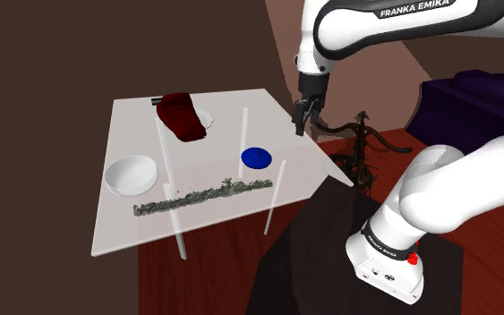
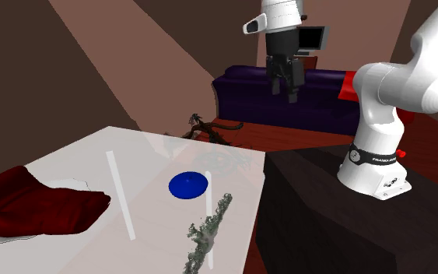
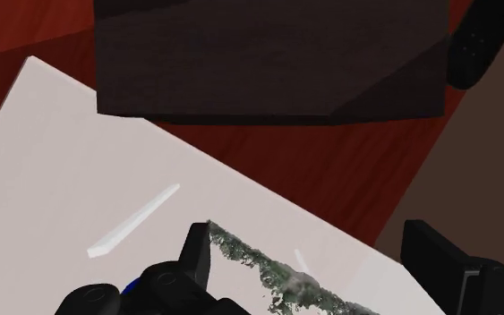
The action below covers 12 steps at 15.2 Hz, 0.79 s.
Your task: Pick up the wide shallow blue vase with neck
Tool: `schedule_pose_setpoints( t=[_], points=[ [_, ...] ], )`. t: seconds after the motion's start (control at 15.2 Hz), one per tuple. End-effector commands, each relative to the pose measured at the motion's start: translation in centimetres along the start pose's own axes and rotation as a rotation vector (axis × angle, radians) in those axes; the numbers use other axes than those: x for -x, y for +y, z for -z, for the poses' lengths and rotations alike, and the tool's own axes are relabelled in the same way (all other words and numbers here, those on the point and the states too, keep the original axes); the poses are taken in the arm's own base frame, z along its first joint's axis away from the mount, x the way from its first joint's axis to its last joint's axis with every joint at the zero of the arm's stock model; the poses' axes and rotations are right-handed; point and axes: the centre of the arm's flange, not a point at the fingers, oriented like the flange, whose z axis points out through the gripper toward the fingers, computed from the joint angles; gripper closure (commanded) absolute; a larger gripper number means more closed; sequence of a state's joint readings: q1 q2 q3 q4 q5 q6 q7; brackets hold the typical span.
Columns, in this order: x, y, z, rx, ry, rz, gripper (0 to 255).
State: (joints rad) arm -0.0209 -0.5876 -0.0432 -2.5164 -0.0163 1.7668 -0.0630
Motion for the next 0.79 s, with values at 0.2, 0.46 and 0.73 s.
schedule_pose_setpoints(
  t=[0.2, 0.46, 0.73],
  points=[
    [-4.0, 3.1, -3.9, -0.007, 0.027, 0.002, 0],
    [-7.4, 5.3, -7.0, -0.013, 0.047, 0.002, 0],
    [-10.8, 7.5, -10.1, -0.019, 0.066, 0.003, 0]
  ],
)
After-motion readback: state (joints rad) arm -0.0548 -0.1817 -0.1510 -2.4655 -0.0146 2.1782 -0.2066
